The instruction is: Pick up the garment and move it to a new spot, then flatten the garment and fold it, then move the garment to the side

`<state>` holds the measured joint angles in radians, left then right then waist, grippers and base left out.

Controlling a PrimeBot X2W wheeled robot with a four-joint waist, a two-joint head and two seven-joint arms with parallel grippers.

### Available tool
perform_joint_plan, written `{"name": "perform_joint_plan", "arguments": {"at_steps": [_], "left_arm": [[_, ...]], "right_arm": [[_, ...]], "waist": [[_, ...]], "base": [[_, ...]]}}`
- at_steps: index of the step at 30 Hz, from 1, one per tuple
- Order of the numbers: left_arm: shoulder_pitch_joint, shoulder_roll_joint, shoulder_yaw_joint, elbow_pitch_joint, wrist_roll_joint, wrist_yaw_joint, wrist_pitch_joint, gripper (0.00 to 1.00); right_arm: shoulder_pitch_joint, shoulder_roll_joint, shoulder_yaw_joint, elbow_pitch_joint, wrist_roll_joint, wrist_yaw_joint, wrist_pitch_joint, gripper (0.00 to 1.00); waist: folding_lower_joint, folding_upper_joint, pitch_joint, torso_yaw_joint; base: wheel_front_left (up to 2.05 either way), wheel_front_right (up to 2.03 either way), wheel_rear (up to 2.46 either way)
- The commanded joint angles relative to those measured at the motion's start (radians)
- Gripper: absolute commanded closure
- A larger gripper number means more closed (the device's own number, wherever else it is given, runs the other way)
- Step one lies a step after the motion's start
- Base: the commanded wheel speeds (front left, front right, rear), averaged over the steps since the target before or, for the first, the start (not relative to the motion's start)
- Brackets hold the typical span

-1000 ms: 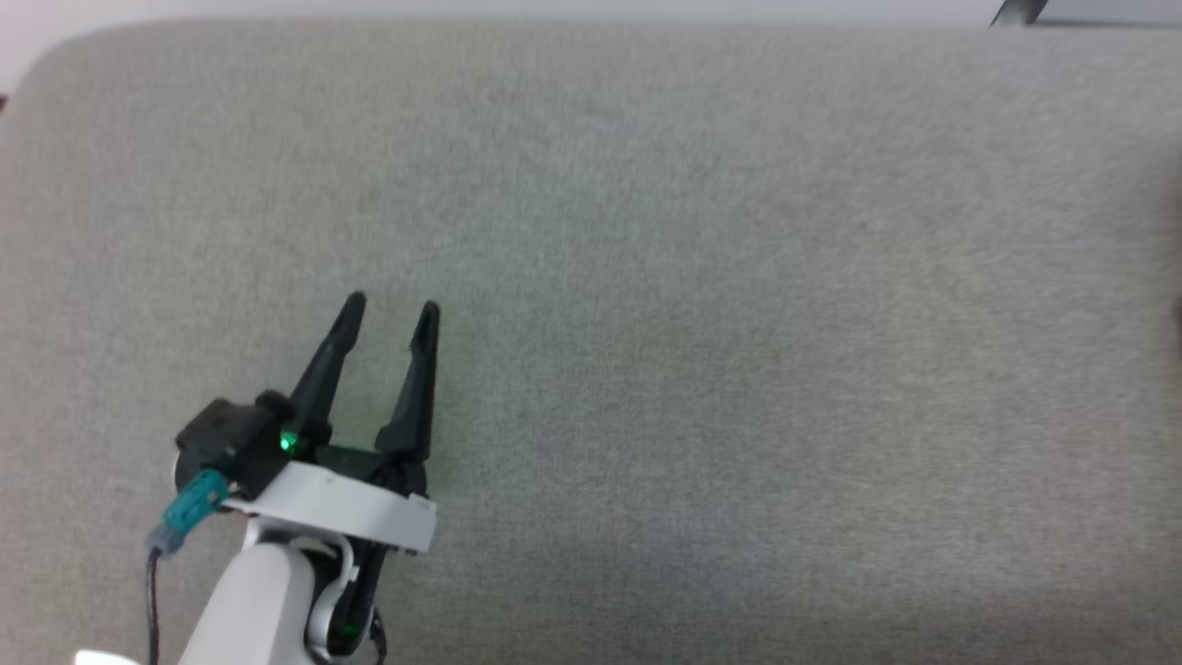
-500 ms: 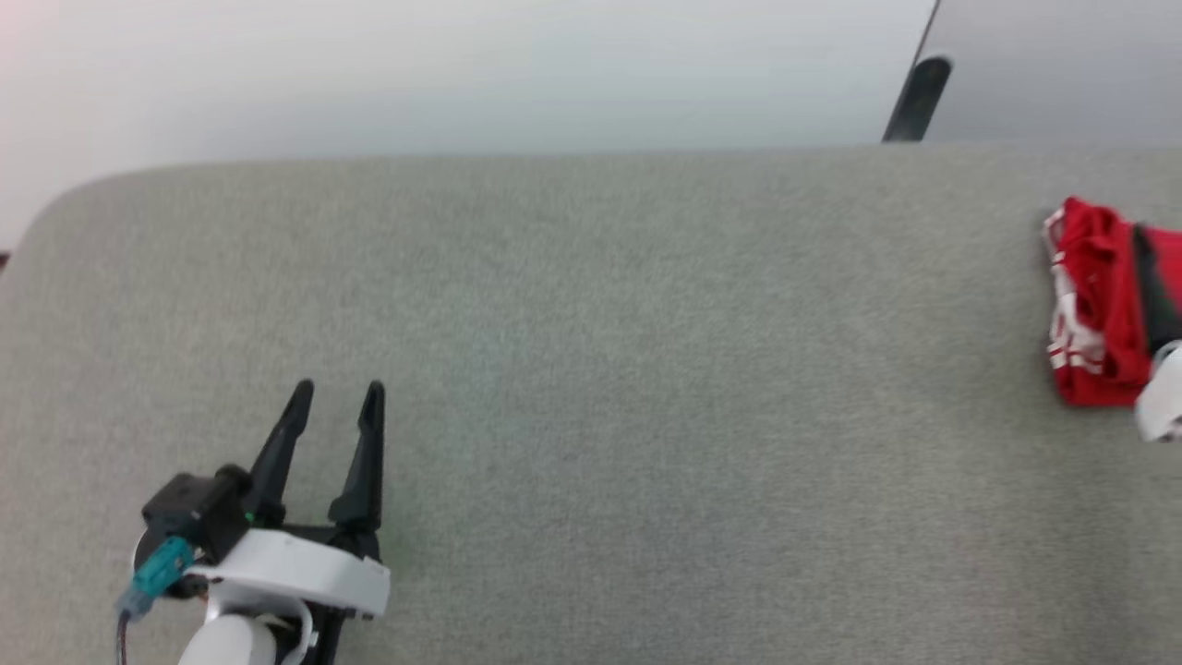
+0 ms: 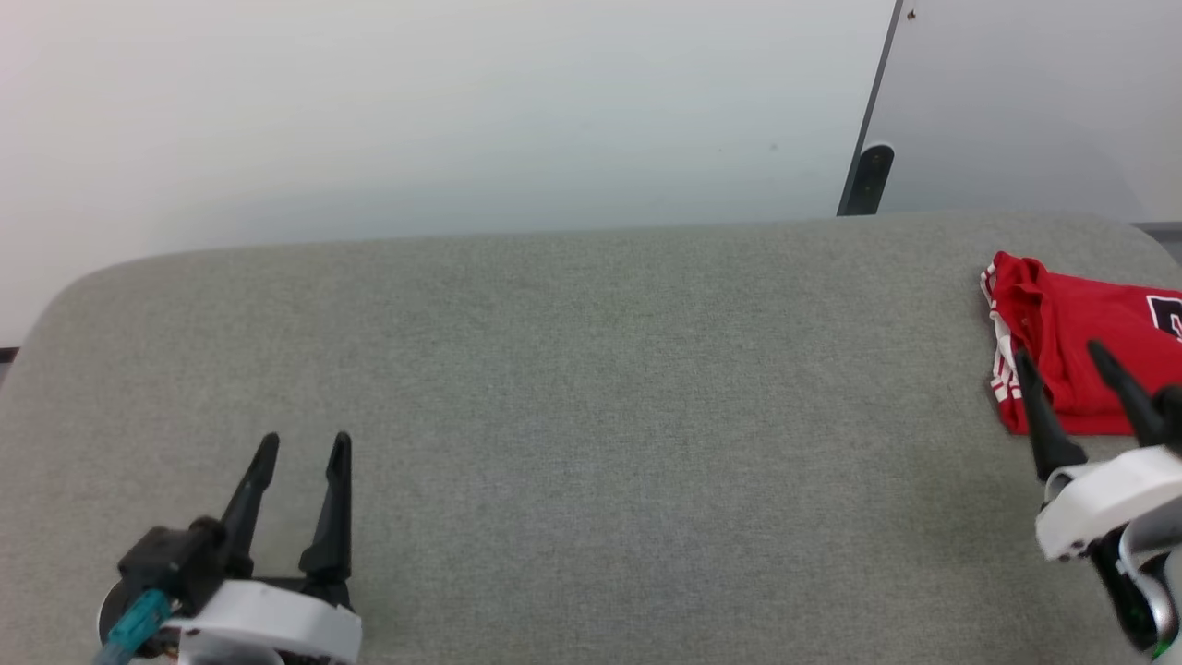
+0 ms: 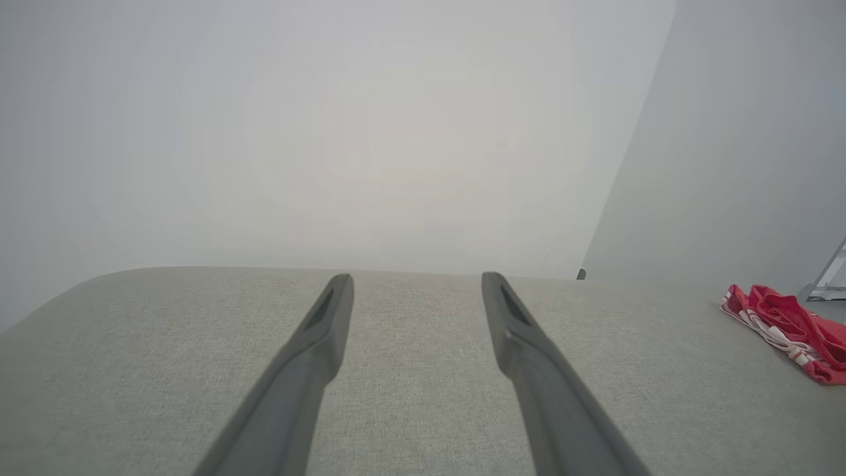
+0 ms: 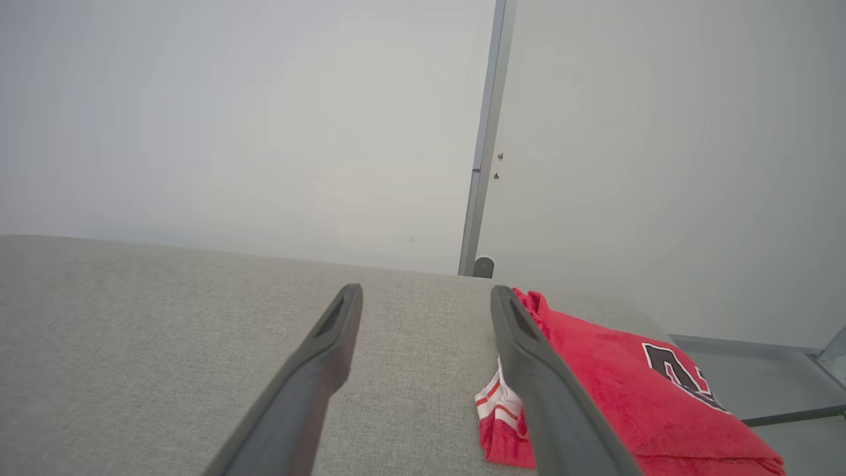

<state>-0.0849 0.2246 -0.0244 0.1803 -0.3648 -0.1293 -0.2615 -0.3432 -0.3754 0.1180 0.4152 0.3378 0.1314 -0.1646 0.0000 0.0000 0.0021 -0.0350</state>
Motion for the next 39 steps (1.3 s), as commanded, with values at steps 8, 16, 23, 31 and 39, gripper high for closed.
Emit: {"name": "perform_joint_plan", "arguments": {"at_steps": [8, 16, 23, 31, 39], "left_arm": [[0.065, 0.009, 0.032, -0.02, 0.018, -0.003, -0.001, 0.0], [0.098, 0.022, 0.045, -0.024, 0.009, -0.003, -0.001, 0.0], [0.109, 0.018, 0.05, -0.027, 0.007, -0.003, -0.001, 0.0], [0.111, 0.012, 0.06, -0.04, 0.013, -0.003, -0.001, 0.0], [0.118, 0.003, 0.07, -0.055, 0.015, -0.003, -0.001, 0.0]], "right_arm": [[0.078, 0.056, -0.006, -0.013, 0.032, -0.002, -0.057, 0.0], [0.131, 0.102, 0.0, -0.051, 0.004, -0.002, -0.067, 0.0], [0.164, 0.125, 0.012, -0.073, -0.004, -0.002, -0.059, 0.0], [0.181, 0.135, 0.019, -0.083, 0.001, -0.002, -0.054, 0.0], [0.192, 0.139, 0.012, -0.094, 0.0, -0.002, -0.045, 0.0]], "waist": [[0.0, 0.0, -0.024, 0.013], [0.0, 0.0, -0.031, 0.018], [0.0, 0.0, -0.033, 0.025], [0.0, 0.0, -0.028, 0.03], [0.0, 0.0, -0.026, 0.032]], "base": [[0.0, 0.0, 0.0], [0.0, 0.0, 0.0], [0.0, 0.0, 0.0], [0.0, 0.0, 0.0], [0.0, 0.0, 0.0]]}}
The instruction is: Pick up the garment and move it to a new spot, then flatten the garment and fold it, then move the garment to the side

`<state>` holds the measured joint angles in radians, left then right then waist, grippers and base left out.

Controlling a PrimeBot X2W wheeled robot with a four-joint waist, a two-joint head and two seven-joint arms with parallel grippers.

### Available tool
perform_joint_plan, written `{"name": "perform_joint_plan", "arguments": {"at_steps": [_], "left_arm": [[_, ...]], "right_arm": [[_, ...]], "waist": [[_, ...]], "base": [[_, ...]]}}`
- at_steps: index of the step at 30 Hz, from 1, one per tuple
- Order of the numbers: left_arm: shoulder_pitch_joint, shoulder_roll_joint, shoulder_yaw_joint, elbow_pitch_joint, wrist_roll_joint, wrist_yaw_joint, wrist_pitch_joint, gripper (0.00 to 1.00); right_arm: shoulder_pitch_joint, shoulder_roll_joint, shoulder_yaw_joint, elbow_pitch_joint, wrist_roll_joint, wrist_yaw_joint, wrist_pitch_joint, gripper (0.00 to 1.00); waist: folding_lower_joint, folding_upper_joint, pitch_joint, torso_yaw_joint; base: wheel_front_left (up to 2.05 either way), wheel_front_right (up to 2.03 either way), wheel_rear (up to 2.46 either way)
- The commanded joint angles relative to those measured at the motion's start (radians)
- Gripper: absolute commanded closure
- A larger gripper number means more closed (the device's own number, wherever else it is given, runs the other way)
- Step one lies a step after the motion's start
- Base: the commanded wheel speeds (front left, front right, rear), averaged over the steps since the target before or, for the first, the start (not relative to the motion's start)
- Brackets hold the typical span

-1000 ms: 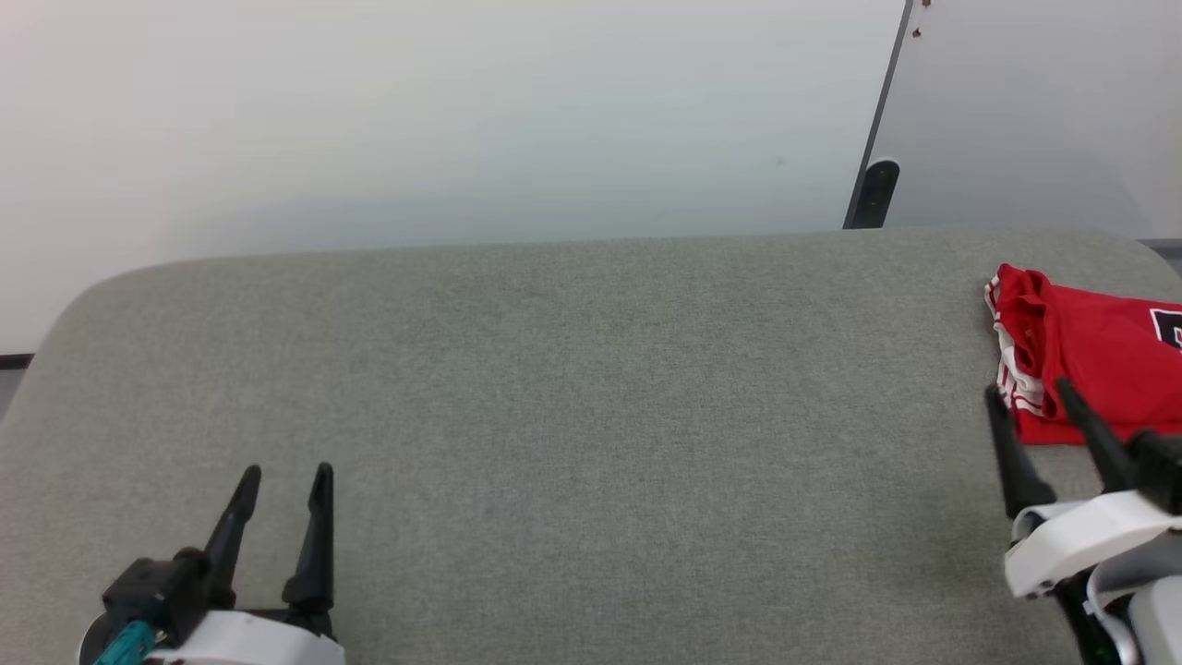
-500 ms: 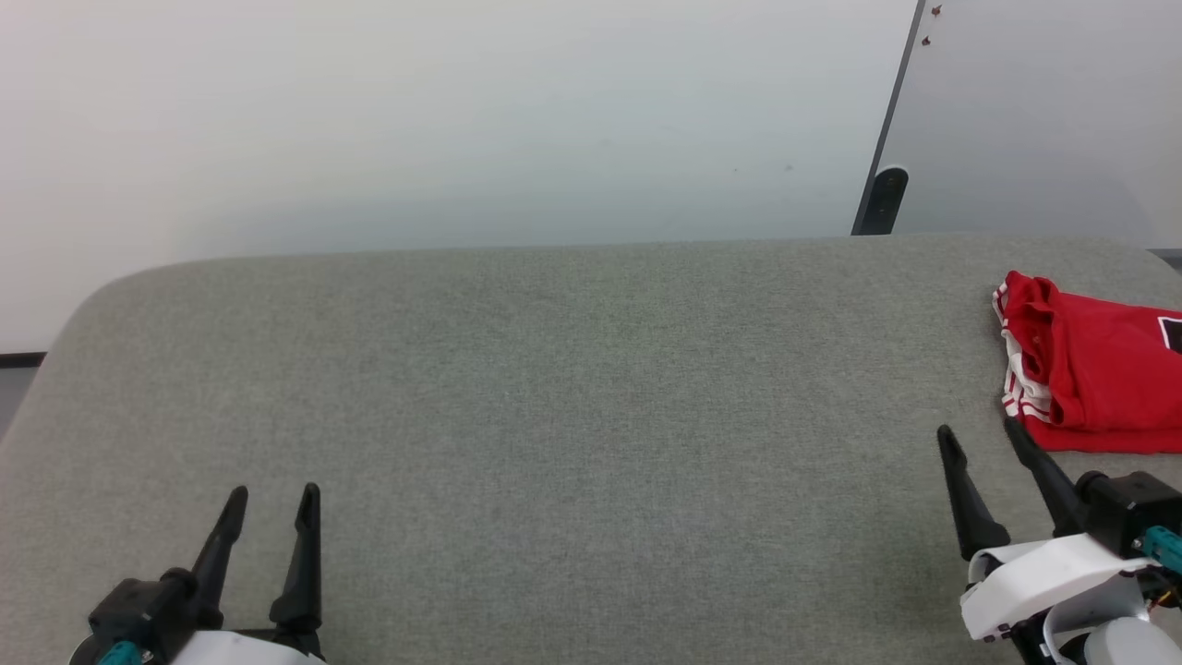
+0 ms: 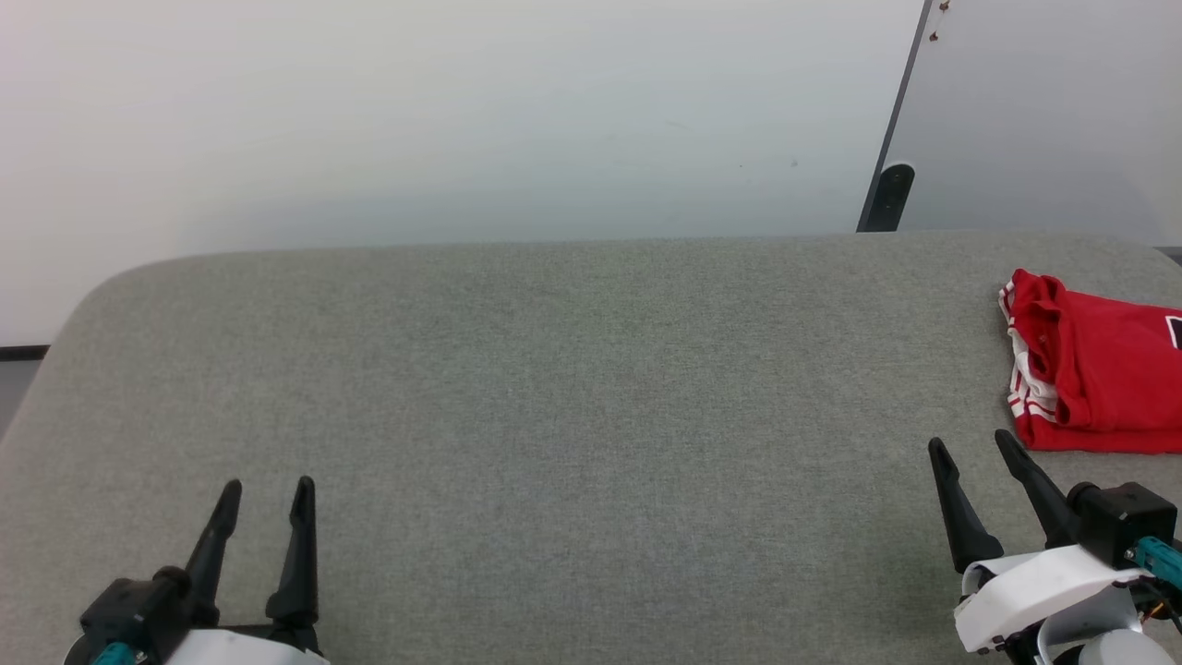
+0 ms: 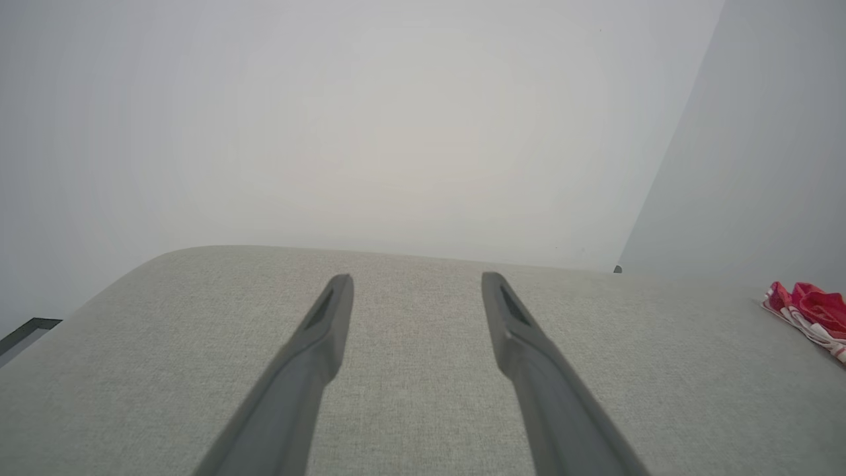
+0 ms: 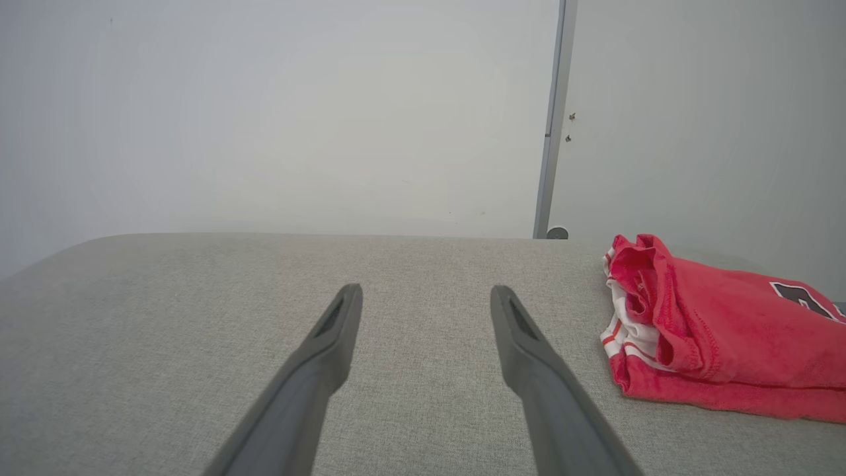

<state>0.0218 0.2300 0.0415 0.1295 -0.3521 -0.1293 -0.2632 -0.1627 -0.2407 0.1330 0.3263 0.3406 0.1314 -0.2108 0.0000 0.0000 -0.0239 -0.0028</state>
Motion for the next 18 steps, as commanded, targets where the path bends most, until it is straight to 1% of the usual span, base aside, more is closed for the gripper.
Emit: {"name": "perform_joint_plan", "arguments": {"at_steps": [1, 16, 17, 18], "left_arm": [[0.012, -0.003, 0.004, -0.005, 0.001, -0.003, 0.0, 0.0], [0.013, -0.016, 0.022, -0.026, -0.003, -0.003, 0.0, 0.0], [0.005, -0.016, 0.02, -0.021, -0.002, 0.0, 0.0, 1.0], [0.007, -0.02, 0.019, -0.013, -0.003, 0.001, 0.001, 1.0]], "right_arm": [[0.013, 0.005, -0.005, -0.006, -0.002, -0.002, 0.004, 0.0], [0.024, 0.012, -0.018, -0.024, 0.0, -0.002, 0.023, 0.0], [0.012, 0.009, -0.016, -0.017, 0.001, 0.0, 0.02, 1.0], [0.014, 0.011, -0.015, -0.01, 0.002, 0.0, 0.02, 1.0]], "waist": [[0.0, 0.0, 0.001, 0.0], [0.0, 0.0, -0.002, 0.007], [0.0, 0.0, -0.002, 0.006], [0.0, 0.0, -0.002, 0.006]], "base": [[0.0, 0.0, 0.0], [0.0, 0.0, 0.0], [0.0, 0.0, 0.0], [0.0, 0.0, 0.0]]}}
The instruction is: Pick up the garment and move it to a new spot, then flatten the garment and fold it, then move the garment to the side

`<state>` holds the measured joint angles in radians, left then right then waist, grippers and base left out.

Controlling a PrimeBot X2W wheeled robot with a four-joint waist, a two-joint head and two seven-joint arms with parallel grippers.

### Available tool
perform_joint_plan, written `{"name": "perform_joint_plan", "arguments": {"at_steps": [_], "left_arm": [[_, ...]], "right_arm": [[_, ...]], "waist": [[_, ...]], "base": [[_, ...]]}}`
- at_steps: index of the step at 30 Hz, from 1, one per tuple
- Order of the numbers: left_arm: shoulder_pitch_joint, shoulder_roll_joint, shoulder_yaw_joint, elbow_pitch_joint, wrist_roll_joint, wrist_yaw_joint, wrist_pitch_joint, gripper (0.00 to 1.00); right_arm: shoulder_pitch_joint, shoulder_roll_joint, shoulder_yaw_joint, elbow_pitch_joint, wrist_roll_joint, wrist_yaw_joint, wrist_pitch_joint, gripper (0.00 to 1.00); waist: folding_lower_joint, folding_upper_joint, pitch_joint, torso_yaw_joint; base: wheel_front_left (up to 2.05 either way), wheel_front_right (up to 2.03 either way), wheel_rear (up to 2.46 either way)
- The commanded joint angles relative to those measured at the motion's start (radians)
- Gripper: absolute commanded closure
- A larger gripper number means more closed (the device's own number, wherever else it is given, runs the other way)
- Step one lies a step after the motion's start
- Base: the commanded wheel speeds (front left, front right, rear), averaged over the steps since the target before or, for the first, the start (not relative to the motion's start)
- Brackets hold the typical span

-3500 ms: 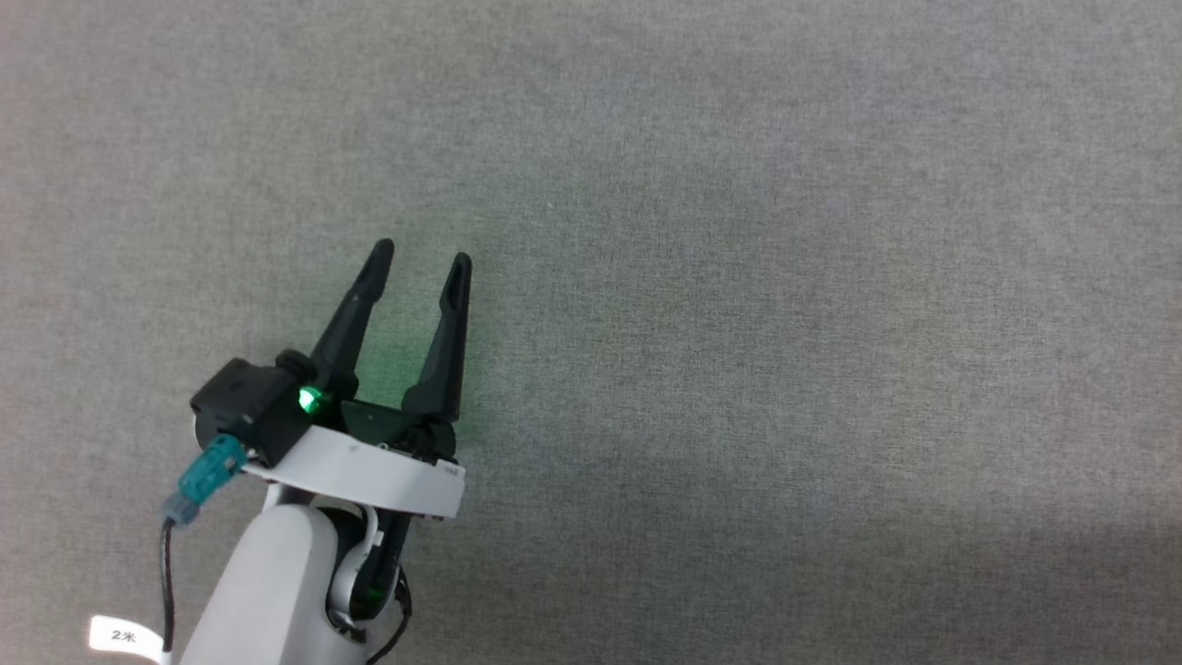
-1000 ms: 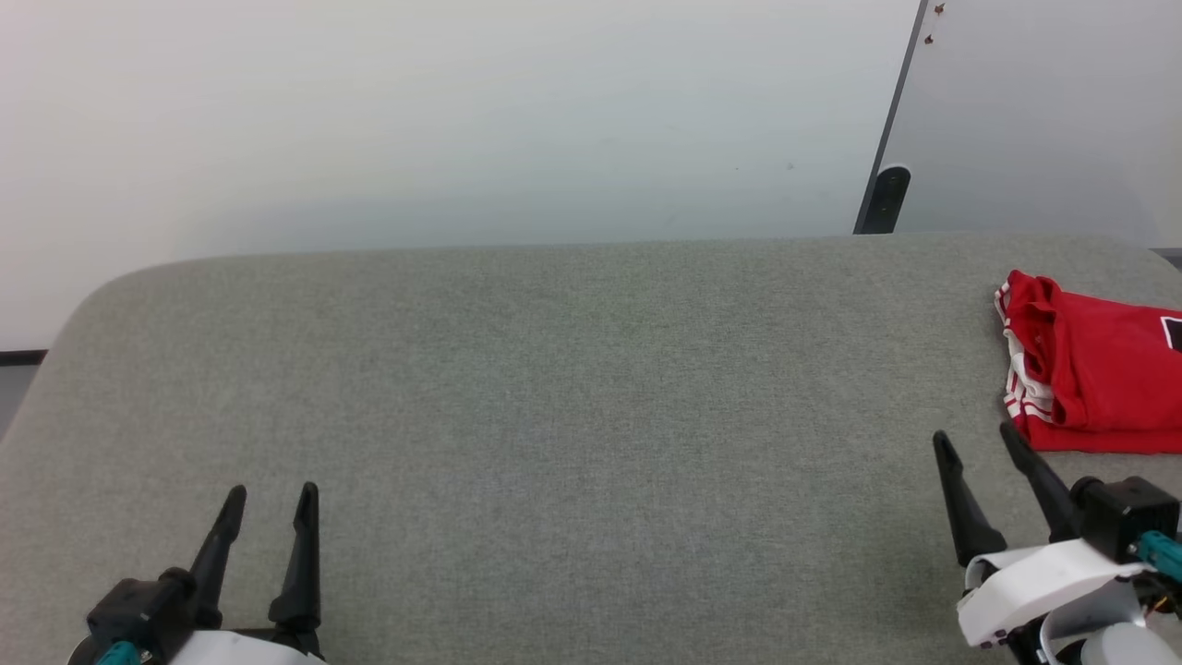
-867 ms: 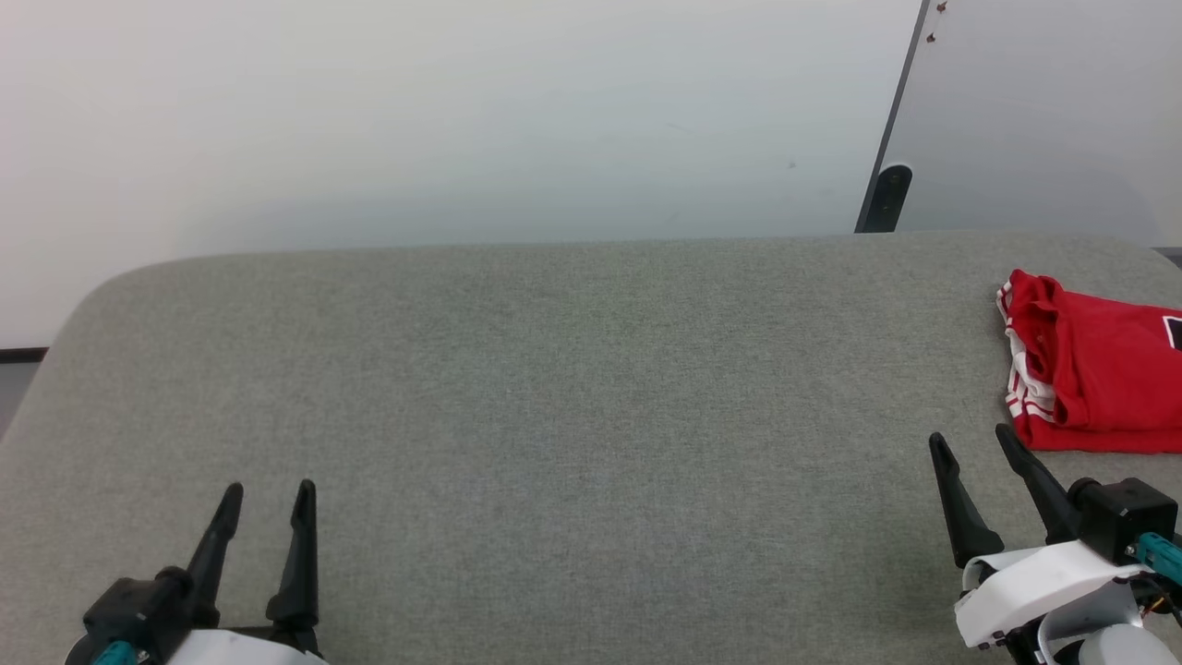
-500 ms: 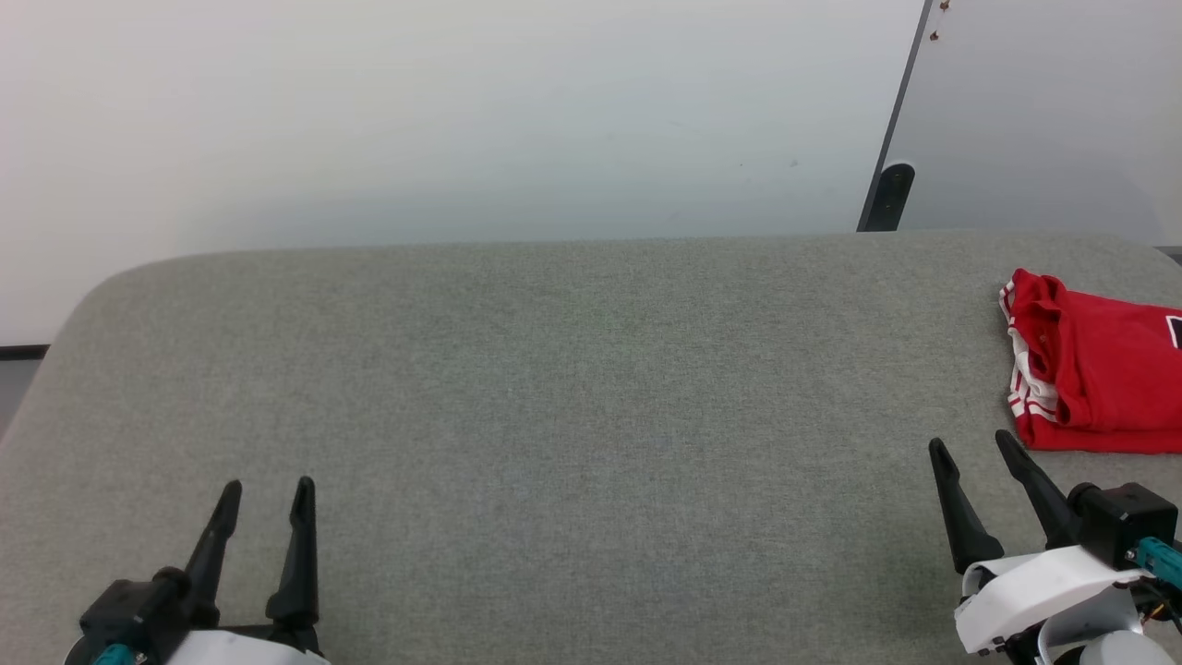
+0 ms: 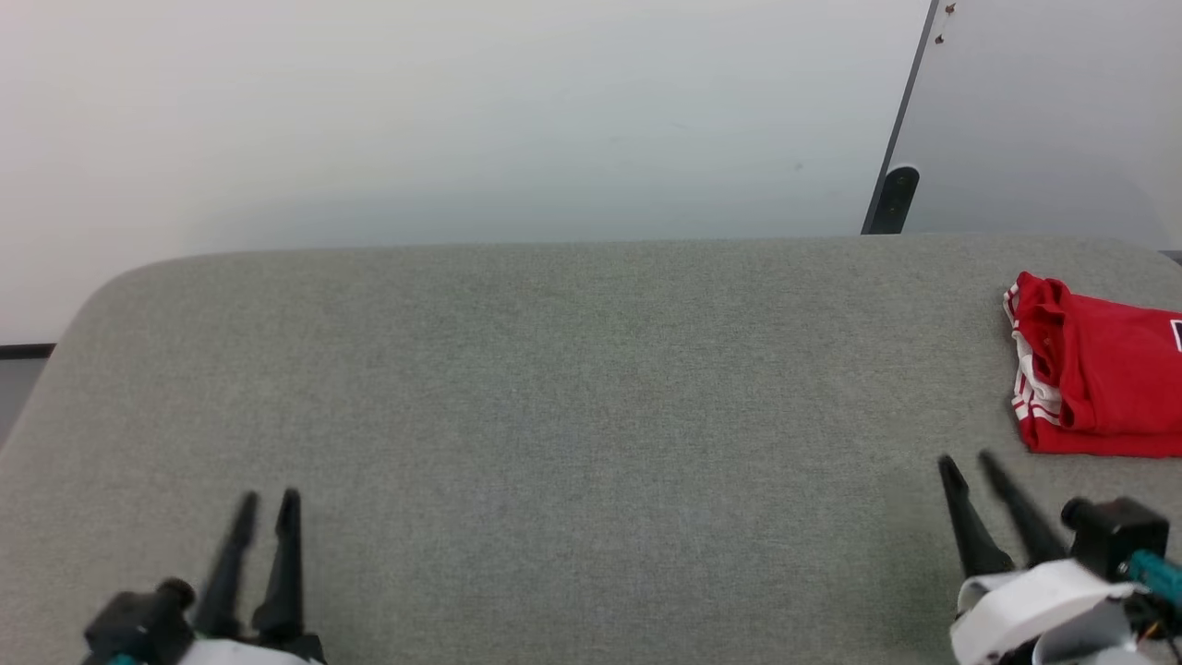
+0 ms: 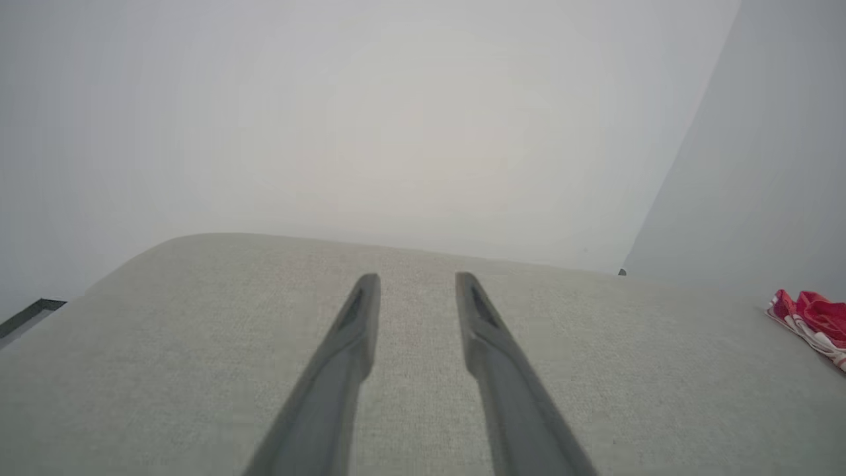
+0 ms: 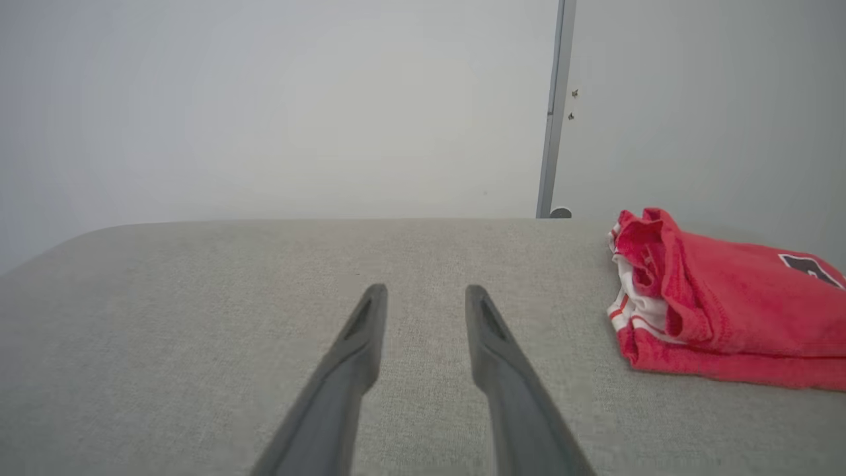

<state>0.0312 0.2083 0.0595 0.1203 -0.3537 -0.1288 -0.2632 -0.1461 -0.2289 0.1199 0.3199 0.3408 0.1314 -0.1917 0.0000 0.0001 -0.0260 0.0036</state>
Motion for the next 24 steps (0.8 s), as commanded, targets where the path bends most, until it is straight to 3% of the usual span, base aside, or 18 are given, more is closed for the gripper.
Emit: {"name": "perform_joint_plan", "arguments": {"at_steps": [1, 24], "left_arm": [[0.002, -0.004, -0.001, 0.006, -0.003, 0.0, 0.001, 1.0], [-0.028, -0.055, 0.011, 0.052, -0.337, -0.001, 0.101, 1.0]], "right_arm": [[0.004, 0.003, 0.0, 0.005, 0.003, 0.0, 0.001, 1.0], [0.027, 0.056, -0.061, -0.003, 0.342, 0.0, 0.083, 1.0]], "waist": [[0.0, -0.0001, 0.0, 0.0], [0.0, -0.0001, 0.005, -0.001]], "base": [[0.0, 0.0, 0.0], [0.0, 0.0, 0.0]]}}
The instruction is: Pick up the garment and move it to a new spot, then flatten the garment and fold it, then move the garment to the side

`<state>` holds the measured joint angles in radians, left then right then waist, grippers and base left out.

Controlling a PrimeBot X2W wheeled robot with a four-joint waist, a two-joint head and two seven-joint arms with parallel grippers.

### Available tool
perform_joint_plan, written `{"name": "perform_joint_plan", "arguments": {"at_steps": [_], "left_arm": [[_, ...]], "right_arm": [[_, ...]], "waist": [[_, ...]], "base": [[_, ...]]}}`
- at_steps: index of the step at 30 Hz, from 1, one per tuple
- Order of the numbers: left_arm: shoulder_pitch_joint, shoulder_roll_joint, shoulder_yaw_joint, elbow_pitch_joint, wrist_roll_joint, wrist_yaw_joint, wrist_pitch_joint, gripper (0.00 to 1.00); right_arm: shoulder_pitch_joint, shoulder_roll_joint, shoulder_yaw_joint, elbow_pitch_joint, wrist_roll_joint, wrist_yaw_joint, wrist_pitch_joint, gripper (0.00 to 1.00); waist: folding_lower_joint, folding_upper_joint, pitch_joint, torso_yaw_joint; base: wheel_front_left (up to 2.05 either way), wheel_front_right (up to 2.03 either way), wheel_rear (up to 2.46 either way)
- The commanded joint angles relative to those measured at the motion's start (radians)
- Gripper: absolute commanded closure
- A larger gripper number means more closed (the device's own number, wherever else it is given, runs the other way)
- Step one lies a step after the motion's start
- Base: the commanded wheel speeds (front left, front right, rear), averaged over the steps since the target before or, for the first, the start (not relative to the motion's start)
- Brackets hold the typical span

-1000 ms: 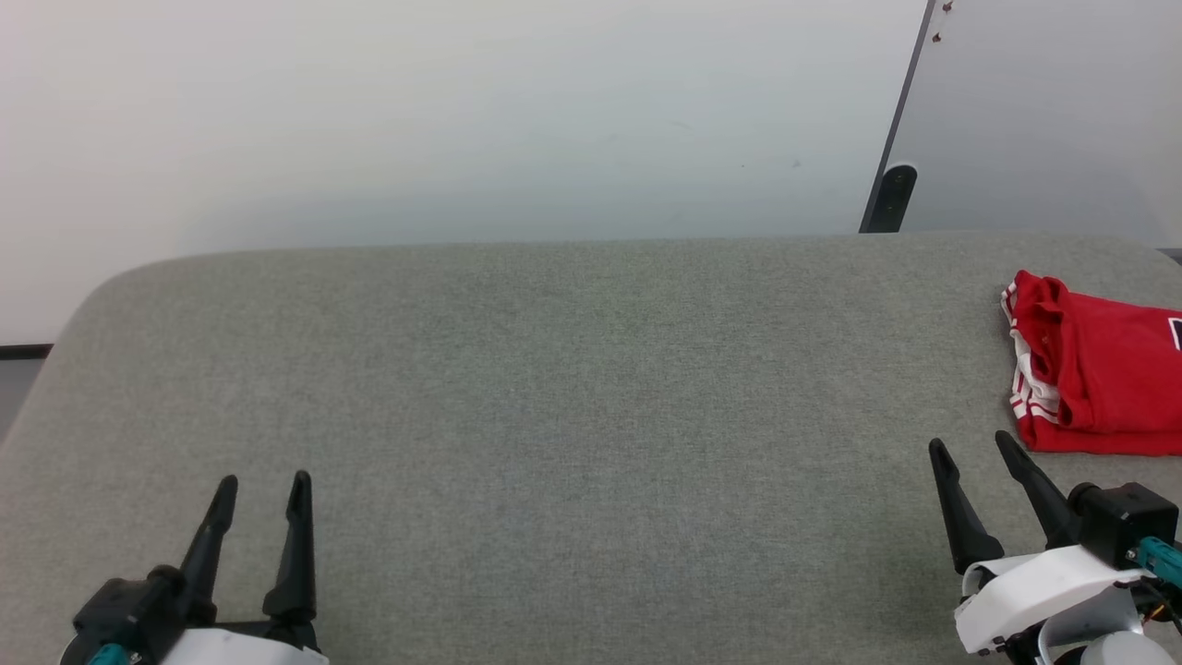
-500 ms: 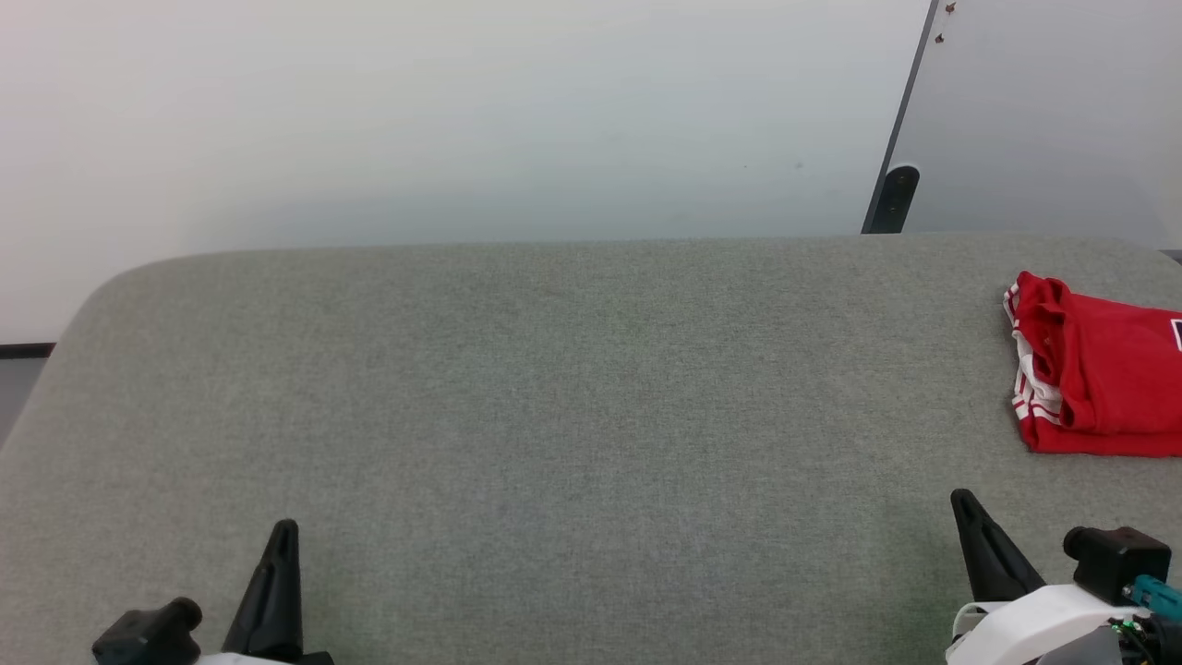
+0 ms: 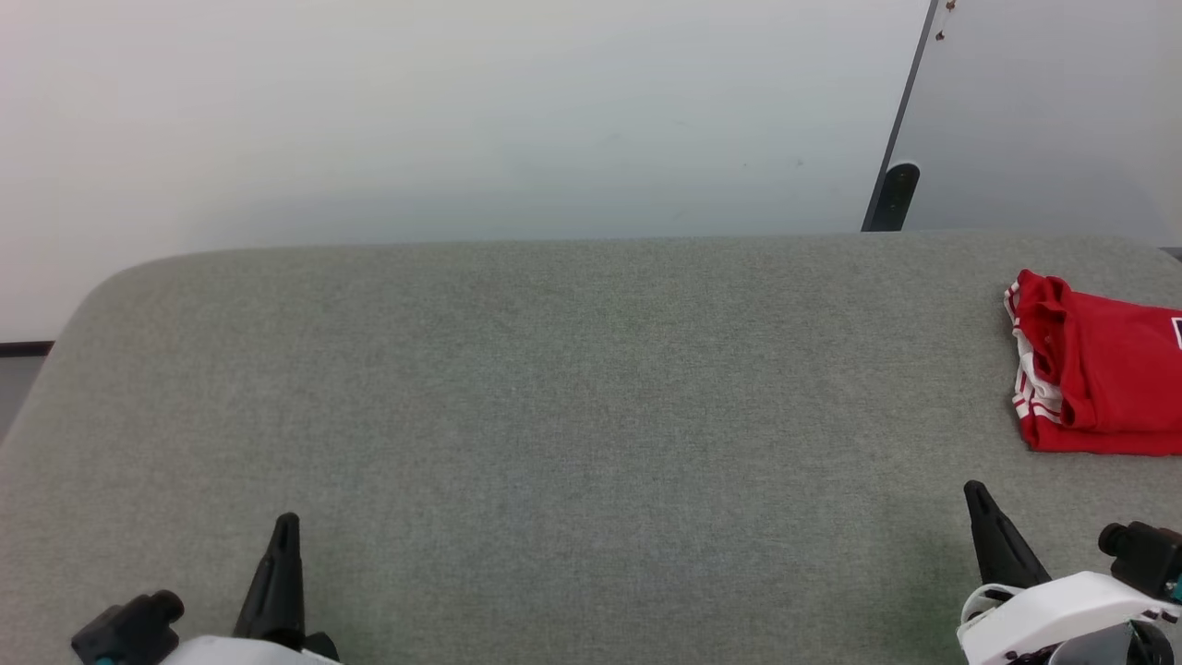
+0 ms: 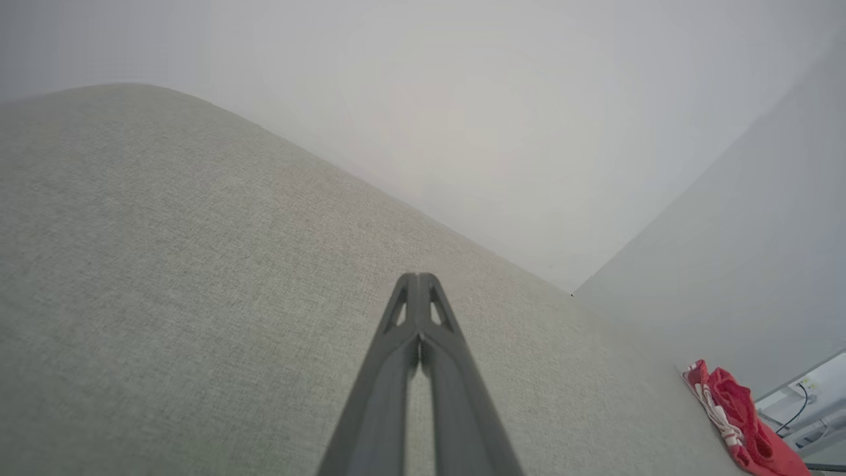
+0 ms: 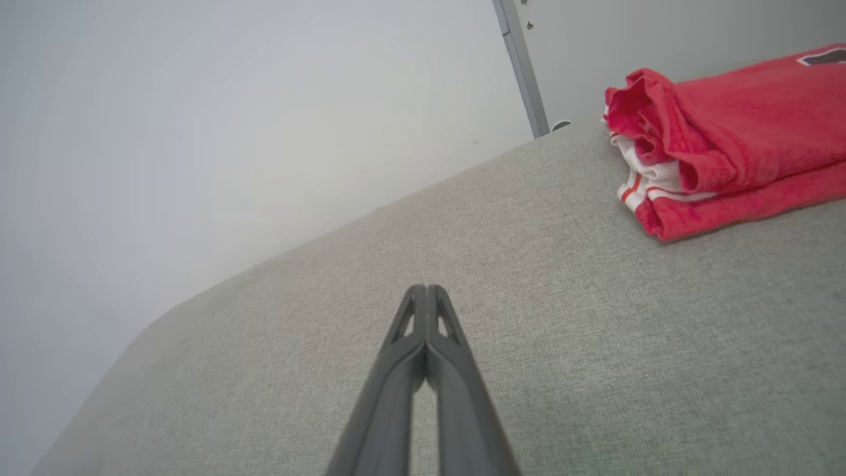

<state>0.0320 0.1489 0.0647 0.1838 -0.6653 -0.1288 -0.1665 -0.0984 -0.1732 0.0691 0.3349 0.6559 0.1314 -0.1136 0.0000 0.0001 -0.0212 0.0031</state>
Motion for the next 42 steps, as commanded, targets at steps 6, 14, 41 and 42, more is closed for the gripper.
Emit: {"name": "perform_joint_plan", "arguments": {"at_steps": [6, 14, 41, 42], "left_arm": [[-0.039, -0.004, 0.01, -0.005, -0.107, -0.001, 0.029, 1.0], [-0.052, -0.016, 0.015, 0.002, -0.209, -0.001, 0.059, 1.0], [-0.089, -0.047, 0.029, 0.024, -0.487, -0.002, 0.144, 1.0], [-0.09, -0.048, 0.03, 0.025, -0.497, -0.002, 0.147, 1.0]], "right_arm": [[-0.021, 0.011, -0.026, -0.025, 0.11, 0.0, 0.025, 1.0], [-0.02, 0.025, -0.045, -0.034, 0.213, 0.0, 0.049, 1.0], [-0.02, 0.062, -0.098, -0.057, 0.493, -0.001, 0.117, 1.0], [-0.02, 0.063, -0.1, -0.058, 0.504, -0.001, 0.12, 1.0]], "waist": [[0.0, -0.0001, 0.002, 0.0], [0.0, -0.0001, 0.003, 0.0], [0.0, -0.0001, 0.009, -0.001], [0.0, -0.0001, 0.01, -0.001]], "base": [[0.0, 0.0, 0.0], [0.0, 0.0, 0.0], [0.0, 0.0, 0.0], [0.0, 0.0, 0.0]]}}
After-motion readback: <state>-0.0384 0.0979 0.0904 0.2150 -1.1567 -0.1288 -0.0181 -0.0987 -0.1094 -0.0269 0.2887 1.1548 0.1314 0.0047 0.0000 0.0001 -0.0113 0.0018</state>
